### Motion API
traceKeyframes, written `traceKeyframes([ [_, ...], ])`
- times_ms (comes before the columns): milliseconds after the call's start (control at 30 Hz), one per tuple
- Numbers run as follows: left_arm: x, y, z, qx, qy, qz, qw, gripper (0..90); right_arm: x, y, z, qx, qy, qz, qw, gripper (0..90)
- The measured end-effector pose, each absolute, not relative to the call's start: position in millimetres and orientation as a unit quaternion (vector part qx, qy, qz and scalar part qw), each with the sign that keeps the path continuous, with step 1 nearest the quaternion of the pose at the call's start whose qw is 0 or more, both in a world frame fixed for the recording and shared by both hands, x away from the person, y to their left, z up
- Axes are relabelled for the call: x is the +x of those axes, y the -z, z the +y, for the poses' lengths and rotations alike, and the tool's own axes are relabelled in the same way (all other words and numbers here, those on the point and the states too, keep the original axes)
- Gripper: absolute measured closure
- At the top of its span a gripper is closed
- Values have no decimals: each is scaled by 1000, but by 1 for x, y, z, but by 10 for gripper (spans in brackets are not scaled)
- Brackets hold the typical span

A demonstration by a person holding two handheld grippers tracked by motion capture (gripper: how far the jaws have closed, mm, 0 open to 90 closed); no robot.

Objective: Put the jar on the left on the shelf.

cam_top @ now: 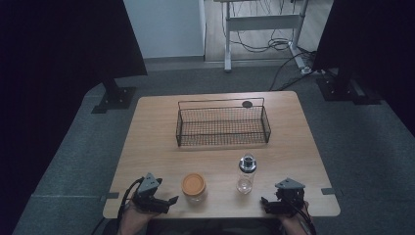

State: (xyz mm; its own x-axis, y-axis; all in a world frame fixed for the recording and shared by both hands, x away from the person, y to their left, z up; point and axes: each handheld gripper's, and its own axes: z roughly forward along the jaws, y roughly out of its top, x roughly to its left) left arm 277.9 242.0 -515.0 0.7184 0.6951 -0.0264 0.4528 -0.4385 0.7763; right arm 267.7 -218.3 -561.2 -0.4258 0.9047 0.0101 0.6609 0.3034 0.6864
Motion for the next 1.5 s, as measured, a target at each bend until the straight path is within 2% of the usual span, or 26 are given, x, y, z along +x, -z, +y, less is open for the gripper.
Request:
traceKeyframes([
  [1500,287,505,196,854,-125,286,416,33,268,561,-218,499,-315,784,194,2],
])
